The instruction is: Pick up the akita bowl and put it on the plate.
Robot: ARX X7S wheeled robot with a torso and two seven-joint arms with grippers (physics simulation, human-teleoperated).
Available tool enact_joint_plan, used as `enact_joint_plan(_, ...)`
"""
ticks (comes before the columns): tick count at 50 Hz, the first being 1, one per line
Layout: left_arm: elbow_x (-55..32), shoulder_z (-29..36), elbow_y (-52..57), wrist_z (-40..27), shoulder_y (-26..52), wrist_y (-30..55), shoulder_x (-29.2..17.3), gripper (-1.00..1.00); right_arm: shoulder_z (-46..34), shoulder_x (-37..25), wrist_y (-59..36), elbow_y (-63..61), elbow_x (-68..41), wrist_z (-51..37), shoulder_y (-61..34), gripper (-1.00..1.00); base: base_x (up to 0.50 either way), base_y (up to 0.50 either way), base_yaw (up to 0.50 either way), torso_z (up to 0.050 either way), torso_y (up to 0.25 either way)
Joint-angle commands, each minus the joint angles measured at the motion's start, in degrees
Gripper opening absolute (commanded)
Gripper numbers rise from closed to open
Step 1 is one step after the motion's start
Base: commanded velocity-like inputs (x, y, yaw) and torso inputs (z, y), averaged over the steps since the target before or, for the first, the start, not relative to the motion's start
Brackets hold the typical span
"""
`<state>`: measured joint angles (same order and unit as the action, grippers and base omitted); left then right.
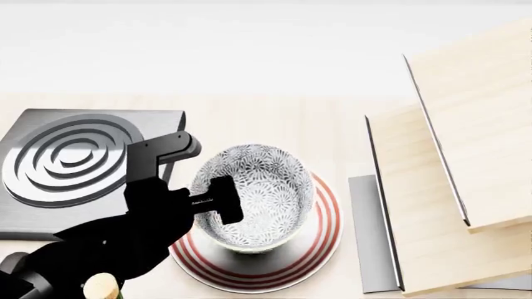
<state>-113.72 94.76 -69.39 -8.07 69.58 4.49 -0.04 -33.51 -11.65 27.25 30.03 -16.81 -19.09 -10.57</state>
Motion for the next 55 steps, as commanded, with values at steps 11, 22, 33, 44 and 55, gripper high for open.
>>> enact_joint_plan(11,0.5,-0.84,-0.55,0.24,-0.37,-0.65,0.03,1.0,-2.91,2.31,1.77,7.97,3.27,-0.66,-1.75,1.0,0.0,0.0,0.0,-0.005,0.0)
enact_joint_plan(22,3.3,-0.04,-1.12,-0.03,2.43,-0.65,0.03,1.0,-2.88,2.6,2.26,9.42,2.99,-0.6,-2.35,1.0,0.0,0.0,0.0,-0.006,0.0)
enact_joint_plan(33,8.03,1.1,-4.11,1.25,6.96,-1.93,0.01,1.0,-2.82,2.53,2.65,10.03,2.63,-0.52,-2.66,1.0,0.0,0.0,0.0,-0.006,0.0)
enact_joint_plan(44,19.88,2.1,52.18,-23.39,14.76,-14.85,-30.15,1.0,-3.2,1.13,0.77,5.38,2.82,-1.75,-1.27,1.0,0.0,0.0,0.0,-0.006,0.0)
enact_joint_plan(55,29.51,1.58,74.97,-34.72,14.74,-22.68,-47.69,1.0,-3.08,-2.12,-1.93,-3.83,3.85,-4.33,0.57,1.0,0.0,0.0,0.0,-0.002,0.0)
